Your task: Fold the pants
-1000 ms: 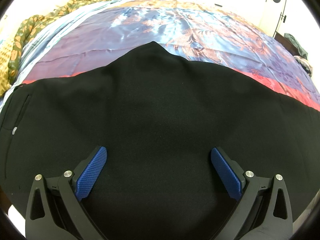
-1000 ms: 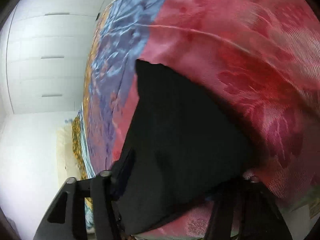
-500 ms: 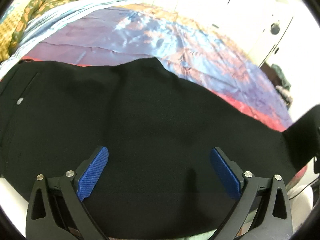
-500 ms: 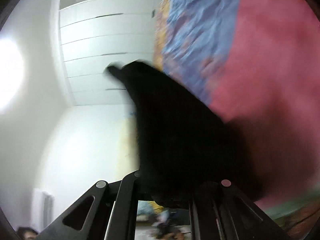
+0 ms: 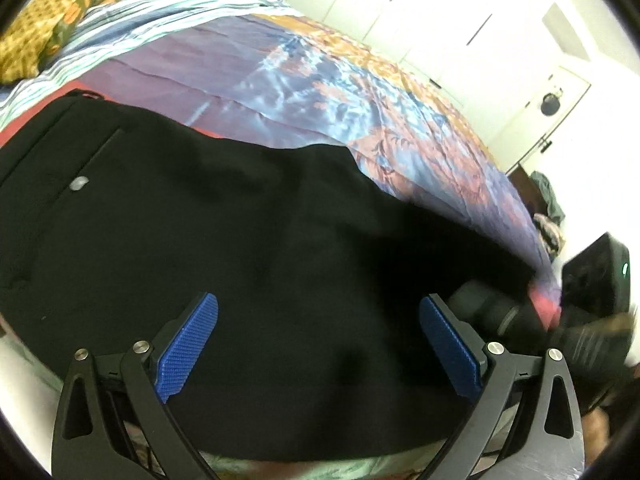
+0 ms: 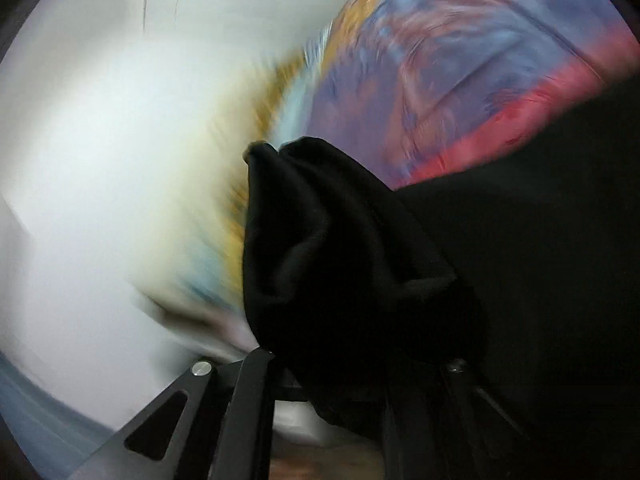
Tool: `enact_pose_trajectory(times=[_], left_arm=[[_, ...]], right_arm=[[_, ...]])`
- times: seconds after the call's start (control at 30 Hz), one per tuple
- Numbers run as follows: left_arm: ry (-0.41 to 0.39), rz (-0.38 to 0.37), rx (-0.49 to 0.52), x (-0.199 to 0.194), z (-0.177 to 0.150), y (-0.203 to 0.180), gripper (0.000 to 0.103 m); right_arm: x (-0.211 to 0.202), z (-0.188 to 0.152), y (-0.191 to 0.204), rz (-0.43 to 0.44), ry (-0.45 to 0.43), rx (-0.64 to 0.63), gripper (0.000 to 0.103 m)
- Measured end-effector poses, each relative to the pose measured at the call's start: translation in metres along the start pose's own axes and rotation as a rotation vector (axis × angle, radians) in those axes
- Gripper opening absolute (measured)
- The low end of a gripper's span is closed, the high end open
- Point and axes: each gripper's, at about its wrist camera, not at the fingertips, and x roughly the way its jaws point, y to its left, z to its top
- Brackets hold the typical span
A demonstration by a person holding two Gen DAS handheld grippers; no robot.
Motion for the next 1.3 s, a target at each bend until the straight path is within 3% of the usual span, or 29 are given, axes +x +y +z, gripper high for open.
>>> enact_pose_trajectory(times=[0.07, 0.1, 0.2, 0.27, 0.4, 0.47, 0.53, 0.67, 0.7, 0.73, 0.77, 0.83, 0.93, 1.07, 1.13, 1.2, 1.23, 1.3], left_arm=[[-0.002, -0.007, -0.041, -0.008, 0.001, 0.010, 0.099], [-0.011, -0.025, -0.073, -0.015, 0.001, 0.018, 0.099], [-0.037, -0.039, -0.143, -0.033, 0.003, 0.029, 0.099], [-0.051, -0.075, -0.123, -0.041, 0.004, 0.020, 0.099], [-0.024, -0.130, 0.122, -0.035, 0.009, -0.038, 0.098], [0.022, -0.092, 0.206, -0.016, 0.009, -0.054, 0.087], [0.091, -0.065, 0.254, 0.008, 0.007, -0.068, 0.062], [0.167, -0.008, 0.309, 0.037, 0.002, -0.083, 0.057], [0.187, 0.018, 0.315, 0.044, 0.001, -0.085, 0.047], [0.203, 0.052, 0.316, 0.051, -0.001, -0.085, 0.018], [0.224, 0.071, 0.308, 0.057, -0.002, -0.083, 0.011], [0.223, 0.074, 0.275, 0.049, -0.004, -0.079, 0.008], [0.151, 0.102, 0.257, 0.021, 0.006, -0.074, 0.008], [0.193, 0.141, 0.298, 0.040, -0.004, -0.067, 0.009], [0.183, 0.146, 0.284, 0.048, -0.009, -0.066, 0.011], [0.162, 0.136, 0.268, 0.048, -0.010, -0.065, 0.012], [0.158, 0.128, 0.267, 0.047, -0.010, -0.062, 0.013], [0.155, 0.095, 0.261, 0.046, -0.010, -0.058, 0.017]], right_arm=[[0.023, -0.011, 0.031, -0.132, 0.075, -0.223, 0.095], [0.019, -0.020, 0.045, -0.164, 0.060, -0.319, 0.098], [-0.009, -0.032, 0.068, -0.229, -0.035, -0.481, 0.101], [-0.040, -0.050, 0.071, -0.291, -0.105, -0.530, 0.103], [-0.104, -0.075, 0.033, -0.376, -0.165, -0.487, 0.103], [-0.136, -0.092, 0.021, -0.389, -0.181, -0.427, 0.103], [-0.152, -0.095, 0.008, -0.396, -0.202, -0.373, 0.103], [-0.194, -0.098, -0.002, -0.405, -0.281, -0.294, 0.103], [-0.196, -0.098, -0.004, -0.405, -0.293, -0.292, 0.103], [-0.201, -0.099, -0.006, -0.403, -0.302, -0.294, 0.103], [-0.206, -0.100, -0.005, -0.400, -0.311, -0.297, 0.103], [-0.209, -0.098, -0.006, -0.399, -0.319, -0.303, 0.103], [-0.220, -0.093, -0.008, -0.442, -0.356, -0.297, 0.103], [-0.246, -0.080, -0.002, -0.405, -0.448, -0.303, 0.103], [-0.238, -0.068, 0.003, -0.324, -0.415, -0.349, 0.103], [-0.215, -0.059, -0.001, -0.224, -0.308, -0.374, 0.103], [-0.203, -0.058, -0.009, -0.214, -0.257, -0.363, 0.103], [-0.164, -0.062, -0.048, -0.291, -0.083, -0.271, 0.103]])
